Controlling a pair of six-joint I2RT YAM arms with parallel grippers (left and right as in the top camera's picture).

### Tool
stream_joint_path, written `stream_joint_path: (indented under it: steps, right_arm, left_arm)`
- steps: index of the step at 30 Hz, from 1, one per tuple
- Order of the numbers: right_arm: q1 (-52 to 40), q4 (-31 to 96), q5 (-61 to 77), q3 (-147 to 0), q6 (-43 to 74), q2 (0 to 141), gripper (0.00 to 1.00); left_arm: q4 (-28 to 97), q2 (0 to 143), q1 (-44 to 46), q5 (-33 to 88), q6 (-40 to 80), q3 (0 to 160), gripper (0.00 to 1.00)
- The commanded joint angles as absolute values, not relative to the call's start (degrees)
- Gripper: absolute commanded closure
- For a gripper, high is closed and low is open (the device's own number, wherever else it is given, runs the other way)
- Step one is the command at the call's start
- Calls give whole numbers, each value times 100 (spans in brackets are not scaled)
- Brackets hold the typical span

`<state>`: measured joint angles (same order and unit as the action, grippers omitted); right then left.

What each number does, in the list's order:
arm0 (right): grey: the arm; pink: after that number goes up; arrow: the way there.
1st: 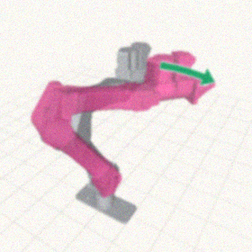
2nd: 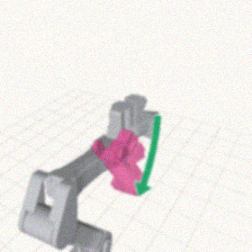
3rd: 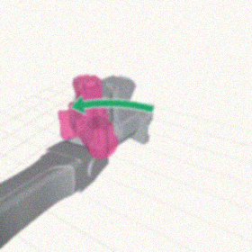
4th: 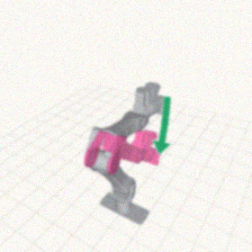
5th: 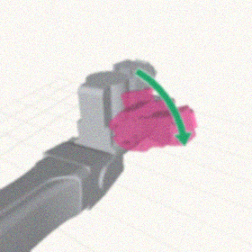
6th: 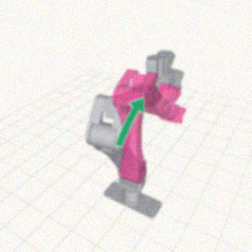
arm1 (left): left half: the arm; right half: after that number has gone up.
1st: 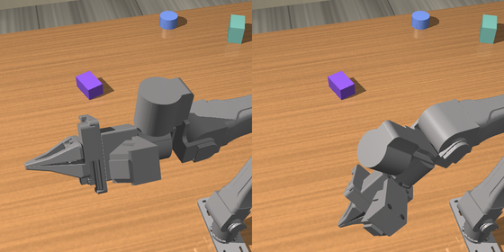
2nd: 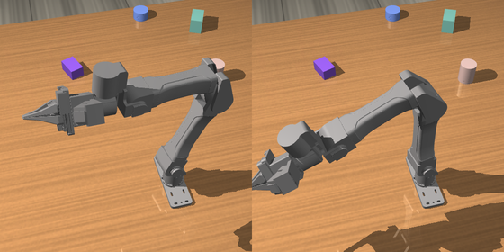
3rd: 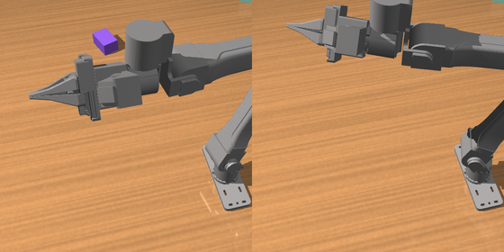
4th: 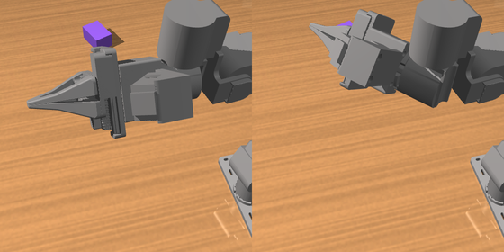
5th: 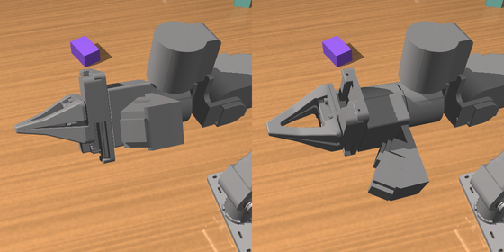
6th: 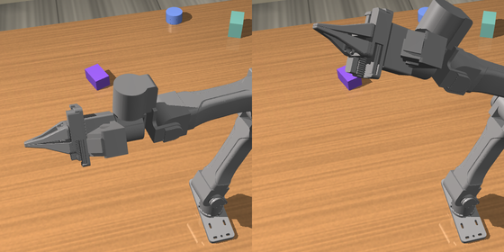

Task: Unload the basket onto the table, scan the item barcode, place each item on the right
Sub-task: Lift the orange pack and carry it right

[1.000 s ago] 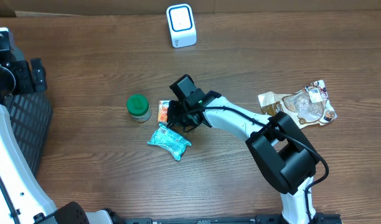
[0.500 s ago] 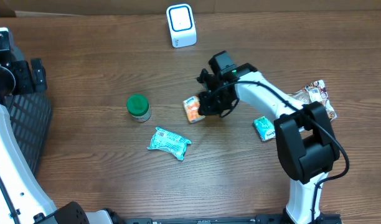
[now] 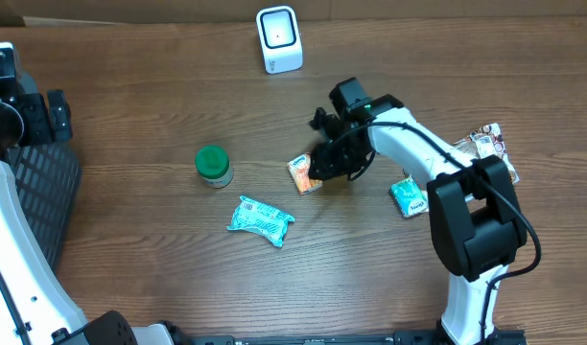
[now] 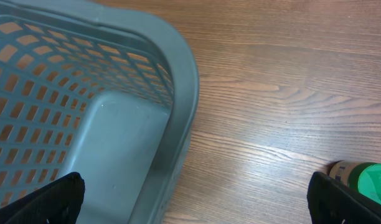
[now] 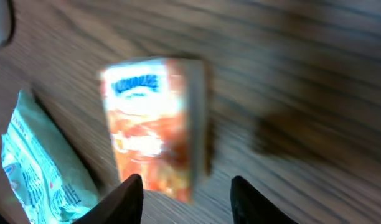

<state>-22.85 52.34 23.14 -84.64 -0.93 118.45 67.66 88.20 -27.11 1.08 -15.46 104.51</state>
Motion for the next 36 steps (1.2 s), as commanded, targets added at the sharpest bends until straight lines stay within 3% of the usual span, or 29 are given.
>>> stream_joint_path:
  steps: [1, 6, 12, 22, 29, 36]
  right_arm:
    - [-2150, 5264, 2539, -8547, 158, 11710, 54]
    - [-2202, 5225, 2626, -8545, 554, 11845, 56]
    - [-2244, 5247, 2762, -8527, 952, 12068, 65]
    - [-2244, 4606, 2757, -7896, 1380, 12068, 66]
    - [-2244, 4292, 2753, -7688, 1570, 12066, 96]
    - [-1951, 4576, 3745, -7699, 1404, 11631, 96]
  left_arm:
    - [6748, 8851, -2735, 110, -1673, 10475, 0]
    - [6746, 8851, -2735, 110, -1673, 10475, 0]
    - [6746, 8851, -2735, 110, -1673, 10475, 0]
    - [6748, 8851, -2735, 110, -1673, 10475, 0]
    - [6746, 8851, -2735, 110, -1673, 10475, 0]
    - [6746, 8851, -2735, 110, -1673, 10475, 0]
